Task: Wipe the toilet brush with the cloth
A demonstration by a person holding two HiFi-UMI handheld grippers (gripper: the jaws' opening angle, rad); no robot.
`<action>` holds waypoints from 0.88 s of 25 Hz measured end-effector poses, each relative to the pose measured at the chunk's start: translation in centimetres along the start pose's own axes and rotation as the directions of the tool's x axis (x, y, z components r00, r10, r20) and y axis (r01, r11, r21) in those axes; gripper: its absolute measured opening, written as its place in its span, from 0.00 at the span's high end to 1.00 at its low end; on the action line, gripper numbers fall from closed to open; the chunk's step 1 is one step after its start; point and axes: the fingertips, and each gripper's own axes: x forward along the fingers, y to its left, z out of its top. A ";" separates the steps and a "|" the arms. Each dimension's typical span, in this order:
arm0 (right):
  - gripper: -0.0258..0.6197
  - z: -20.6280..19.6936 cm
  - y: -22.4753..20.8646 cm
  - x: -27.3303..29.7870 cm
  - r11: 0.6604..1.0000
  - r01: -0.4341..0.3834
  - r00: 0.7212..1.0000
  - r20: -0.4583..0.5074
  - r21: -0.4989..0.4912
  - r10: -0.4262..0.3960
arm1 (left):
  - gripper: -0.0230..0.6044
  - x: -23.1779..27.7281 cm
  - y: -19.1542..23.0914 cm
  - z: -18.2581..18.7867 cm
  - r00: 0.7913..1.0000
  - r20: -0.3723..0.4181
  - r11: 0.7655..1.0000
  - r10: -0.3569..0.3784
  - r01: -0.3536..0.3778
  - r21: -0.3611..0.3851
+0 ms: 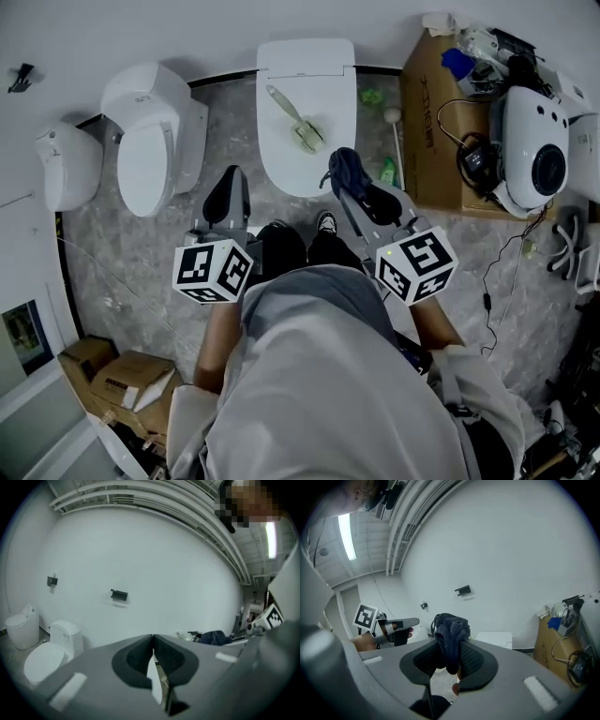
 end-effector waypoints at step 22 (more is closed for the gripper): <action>0.82 0.0 -6.9 9.8 0.995 0.076 0.995 -0.071 0.058 -0.071 | 0.96 18.2 6.0 -4.5 0.967 -0.183 0.976 -0.175 0.146 -0.160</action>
